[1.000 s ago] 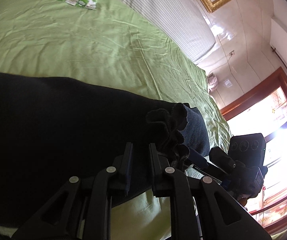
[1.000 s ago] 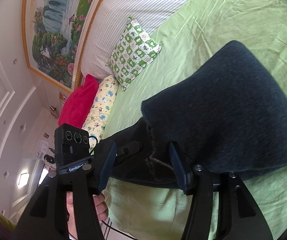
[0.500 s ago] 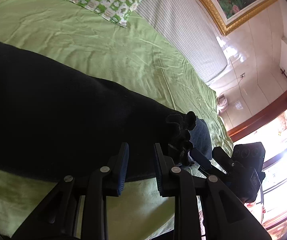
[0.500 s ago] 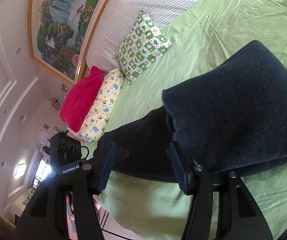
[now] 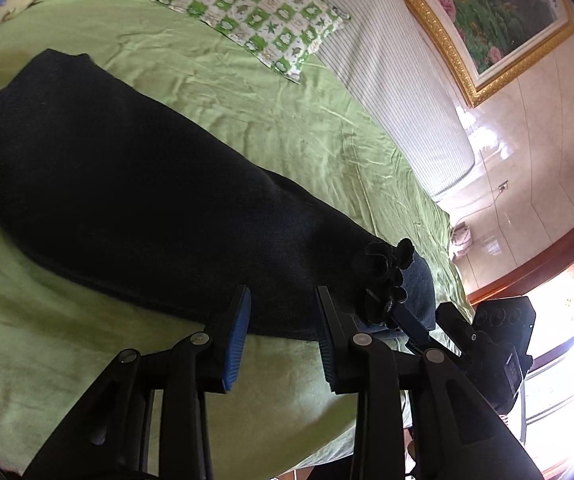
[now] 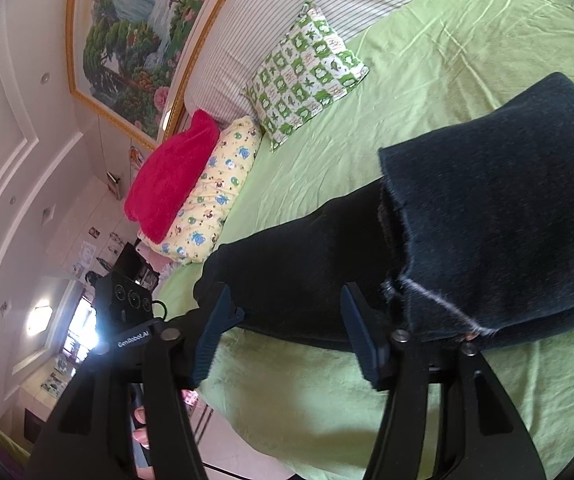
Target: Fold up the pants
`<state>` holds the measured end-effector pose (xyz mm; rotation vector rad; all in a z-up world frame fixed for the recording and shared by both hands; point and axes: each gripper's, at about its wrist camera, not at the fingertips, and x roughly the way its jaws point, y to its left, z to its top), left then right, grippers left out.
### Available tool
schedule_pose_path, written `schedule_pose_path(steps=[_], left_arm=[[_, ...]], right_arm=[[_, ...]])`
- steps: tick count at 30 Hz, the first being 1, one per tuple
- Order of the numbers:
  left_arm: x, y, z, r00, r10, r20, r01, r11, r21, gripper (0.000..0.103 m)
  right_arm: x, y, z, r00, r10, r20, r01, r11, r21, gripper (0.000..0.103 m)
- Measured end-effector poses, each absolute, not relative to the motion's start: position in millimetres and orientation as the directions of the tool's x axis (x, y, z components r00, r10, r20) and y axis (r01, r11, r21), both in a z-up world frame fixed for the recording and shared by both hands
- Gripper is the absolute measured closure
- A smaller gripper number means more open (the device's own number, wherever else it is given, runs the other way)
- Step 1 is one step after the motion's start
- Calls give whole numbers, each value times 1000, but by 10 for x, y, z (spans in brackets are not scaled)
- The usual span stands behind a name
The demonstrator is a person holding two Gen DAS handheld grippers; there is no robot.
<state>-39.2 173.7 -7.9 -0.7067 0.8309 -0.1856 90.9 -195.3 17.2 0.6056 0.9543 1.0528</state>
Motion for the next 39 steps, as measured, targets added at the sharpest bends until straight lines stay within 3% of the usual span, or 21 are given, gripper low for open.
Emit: schedule_pose_path(steps=[3,8,14,39], left_arm=[[-515,1803,-51,696,-371,-615,-157,757,-635,45],[-726,1889,20,734,-321,-599,-188,751,-633,35],[-860,2027,-19,750,-277,-601,-251,722,-645,28],[-907,2738,-298,794,-168,-584,-428,528,-733,27]], right_arm=[[856,-1908,192,177,910,-374,-465,413,783,33],[784,-1833,212,170,899,-404,-496,432,753,25],[750,-1688,222,135,889,-438,-531,438,725,25],[1210,-207,597,-45,816,-577,-796,319,514,25]])
